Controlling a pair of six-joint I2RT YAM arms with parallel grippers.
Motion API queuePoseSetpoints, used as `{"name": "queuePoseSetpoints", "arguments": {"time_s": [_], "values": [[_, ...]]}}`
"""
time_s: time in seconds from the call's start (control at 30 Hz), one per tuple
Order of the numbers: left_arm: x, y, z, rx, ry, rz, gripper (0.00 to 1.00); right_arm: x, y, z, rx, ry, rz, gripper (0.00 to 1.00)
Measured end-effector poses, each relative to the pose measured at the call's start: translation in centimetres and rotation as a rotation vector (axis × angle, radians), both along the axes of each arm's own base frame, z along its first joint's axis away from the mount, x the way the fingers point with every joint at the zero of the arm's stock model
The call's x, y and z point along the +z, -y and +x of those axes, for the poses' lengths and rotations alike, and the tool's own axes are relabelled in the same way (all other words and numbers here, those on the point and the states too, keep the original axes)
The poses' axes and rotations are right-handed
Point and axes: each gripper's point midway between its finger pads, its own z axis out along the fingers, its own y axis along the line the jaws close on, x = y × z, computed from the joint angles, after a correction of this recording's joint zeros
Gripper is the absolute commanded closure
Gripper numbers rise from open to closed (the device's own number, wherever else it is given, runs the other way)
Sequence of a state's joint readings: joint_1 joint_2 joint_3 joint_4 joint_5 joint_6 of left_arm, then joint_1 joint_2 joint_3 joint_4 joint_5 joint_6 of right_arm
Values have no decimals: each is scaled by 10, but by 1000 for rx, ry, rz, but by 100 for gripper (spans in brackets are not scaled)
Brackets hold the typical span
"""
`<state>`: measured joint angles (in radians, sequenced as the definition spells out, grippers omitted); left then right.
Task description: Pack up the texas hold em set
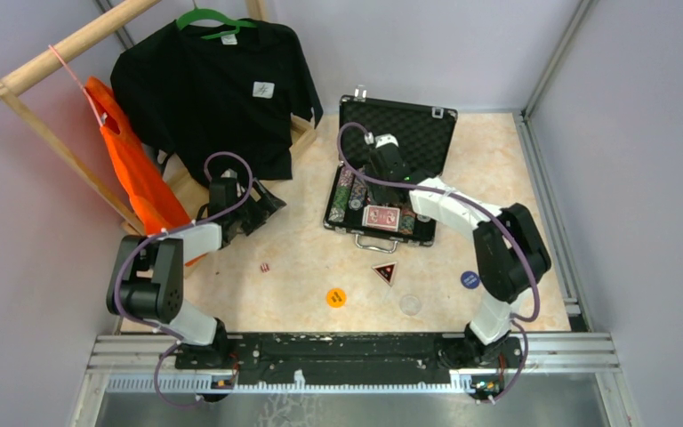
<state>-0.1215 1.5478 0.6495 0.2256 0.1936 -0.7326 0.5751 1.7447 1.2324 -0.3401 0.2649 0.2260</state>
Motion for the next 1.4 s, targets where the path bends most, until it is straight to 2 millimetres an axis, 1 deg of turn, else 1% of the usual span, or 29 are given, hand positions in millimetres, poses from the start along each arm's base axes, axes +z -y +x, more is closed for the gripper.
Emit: {"name": "queuePoseSetpoints", "arguments": {"time_s": [0.1, 0.17, 0.23, 0.3, 0.37, 0.43, 0.47, 0.53, 0.63, 0.73, 0.8, 0.9, 0.97, 1.03, 1.1, 1.2, 1.33, 1.4], "values": [[1, -2, -3, 5, -1, 10, 5, 17, -8, -2, 20, 39, 24, 52], [1, -5, -9, 13, -5, 25, 5, 25, -13, -5, 34, 55, 34, 54], [3, -7, -15, 23, -2, 43, 5, 31, -16, -8, 46, 69, 45, 59], [11, -6, -20, 30, 20, 58, 5, 33, -17, -12, 53, 73, 52, 66], [18, -2, -24, 25, 40, 73, 5, 30, -18, -15, 58, 65, 56, 71], [26, 7, -29, 16, 58, 97, 6, 22, -18, -20, 63, 50, 57, 72], [31, 16, -43, 17, 45, 127, 7, 1, -17, -36, 79, 3, 46, 72], [31, 15, -47, 28, 32, 133, 7, -3, -19, -40, 88, -8, 47, 72], [29, 6, -68, 74, -33, 167, 6, -6, -24, -48, 111, -14, 70, 72], [31, 4, -89, 101, -74, 196, 8, -8, -29, -57, 135, -18, 101, 72], [27, 6, -102, 109, -105, 216, 9, -9, -31, -61, 148, -20, 119, 72], [12, 11, -127, 115, -188, 267, 10, -12, -36, -66, 166, -29, 152, 72], [-1, 10, -144, 127, -259, 319, 13, -14, -40, -69, 179, -37, 173, 72], [-10, 8, -157, 145, -322, 382, 14, -14, -45, -71, 194, -41, 192, 72], [-15, 6, -163, 162, -356, 420, 14, -13, -50, -73, 209, -44, 214, 72], [-16, 2, -166, 182, -373, 450, 16, -11, -57, -75, 227, -48, 243, 72], [-13, -4, -163, 207, -356, 475, 28, -11, -60, -77, 241, -52, 258, 72], [-11, -6, -160, 206, -342, 489, 30, -10, -61, -76, 245, -47, 264, 72]]}}
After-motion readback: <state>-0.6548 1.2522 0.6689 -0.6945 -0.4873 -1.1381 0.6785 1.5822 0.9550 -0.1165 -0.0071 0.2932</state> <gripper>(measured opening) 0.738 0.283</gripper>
